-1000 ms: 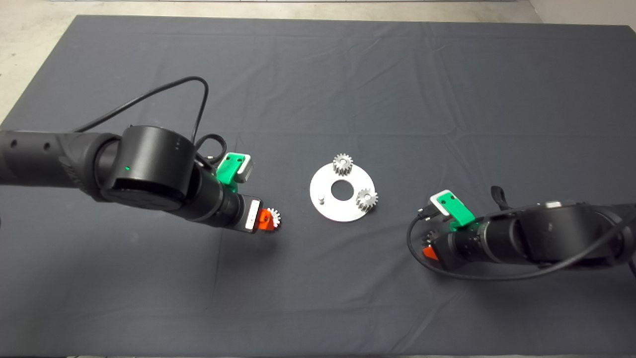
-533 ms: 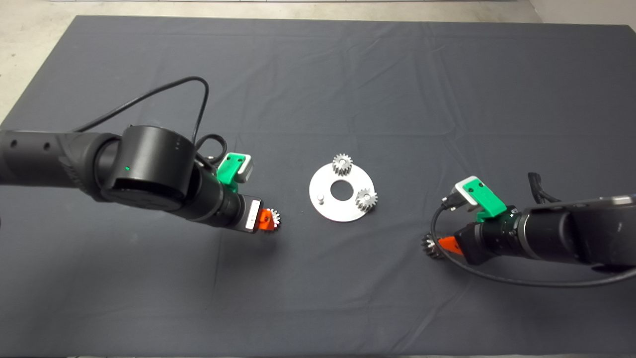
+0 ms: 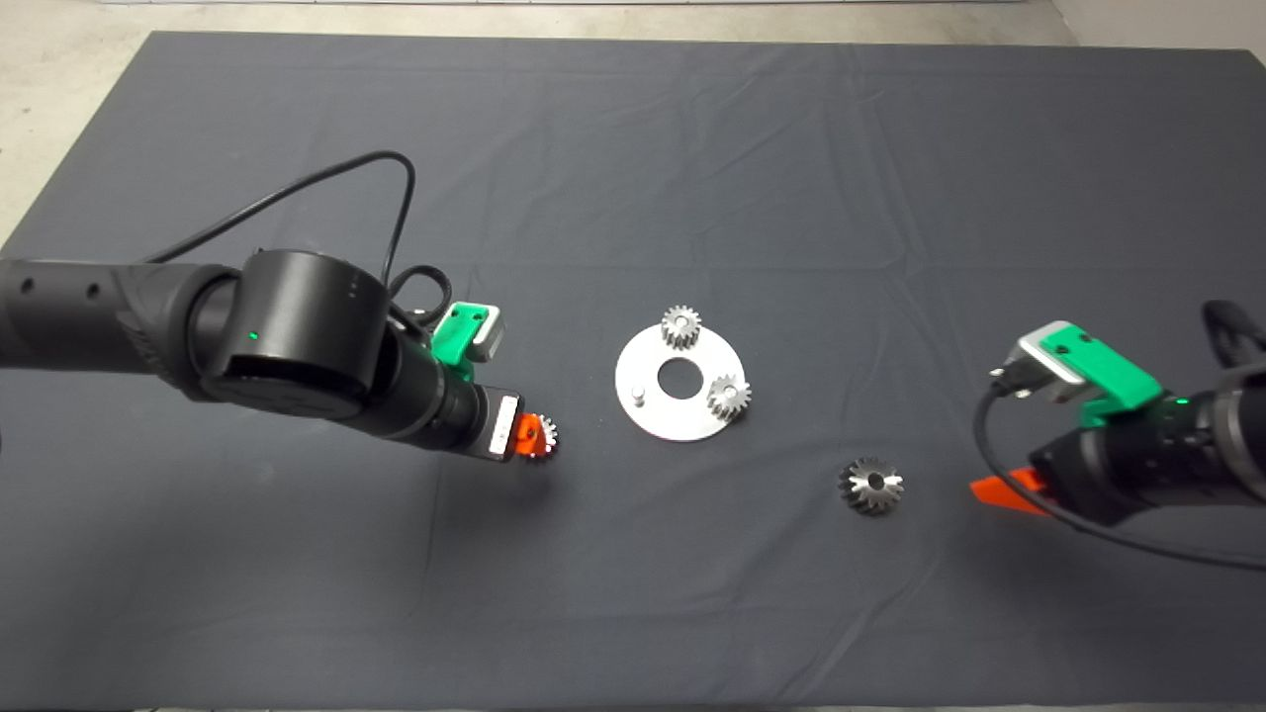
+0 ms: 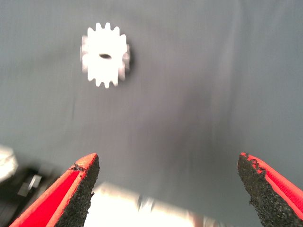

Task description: Remove an incorrectly installed larger gear and replace it with the correct smaller gear

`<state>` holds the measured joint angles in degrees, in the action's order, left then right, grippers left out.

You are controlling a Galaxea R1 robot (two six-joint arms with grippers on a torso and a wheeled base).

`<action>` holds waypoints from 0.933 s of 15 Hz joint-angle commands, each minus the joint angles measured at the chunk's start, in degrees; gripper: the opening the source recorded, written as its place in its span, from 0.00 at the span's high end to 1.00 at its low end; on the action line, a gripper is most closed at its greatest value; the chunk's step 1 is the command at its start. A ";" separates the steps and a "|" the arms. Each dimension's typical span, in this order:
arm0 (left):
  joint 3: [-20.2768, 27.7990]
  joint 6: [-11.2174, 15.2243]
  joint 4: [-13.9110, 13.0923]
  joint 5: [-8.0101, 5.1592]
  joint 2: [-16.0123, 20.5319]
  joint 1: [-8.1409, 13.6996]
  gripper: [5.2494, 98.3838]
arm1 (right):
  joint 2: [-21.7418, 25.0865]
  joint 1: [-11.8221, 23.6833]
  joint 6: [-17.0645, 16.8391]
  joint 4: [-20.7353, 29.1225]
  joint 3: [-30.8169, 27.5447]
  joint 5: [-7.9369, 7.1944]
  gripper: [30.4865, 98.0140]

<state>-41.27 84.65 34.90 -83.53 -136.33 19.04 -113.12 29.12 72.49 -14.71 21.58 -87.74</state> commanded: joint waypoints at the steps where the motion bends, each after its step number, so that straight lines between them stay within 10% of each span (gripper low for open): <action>1: -0.12 0.43 1.40 -0.06 0.05 0.74 0.01 | 6.28 12.94 0.20 15.55 -2.10 -1.91 0.30; 3: -0.12 0.34 1.50 -0.06 0.12 0.46 0.01 | 6.64 17.39 0.20 19.02 -2.00 -1.82 0.22; 14: -0.73 1.22 7.73 -0.50 -3.91 -5.47 0.01 | 5.93 17.64 0.20 19.37 -2.09 -1.82 0.15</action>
<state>-41.27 85.69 40.80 -83.59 -139.05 13.82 -106.81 45.89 72.49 2.43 19.87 -87.70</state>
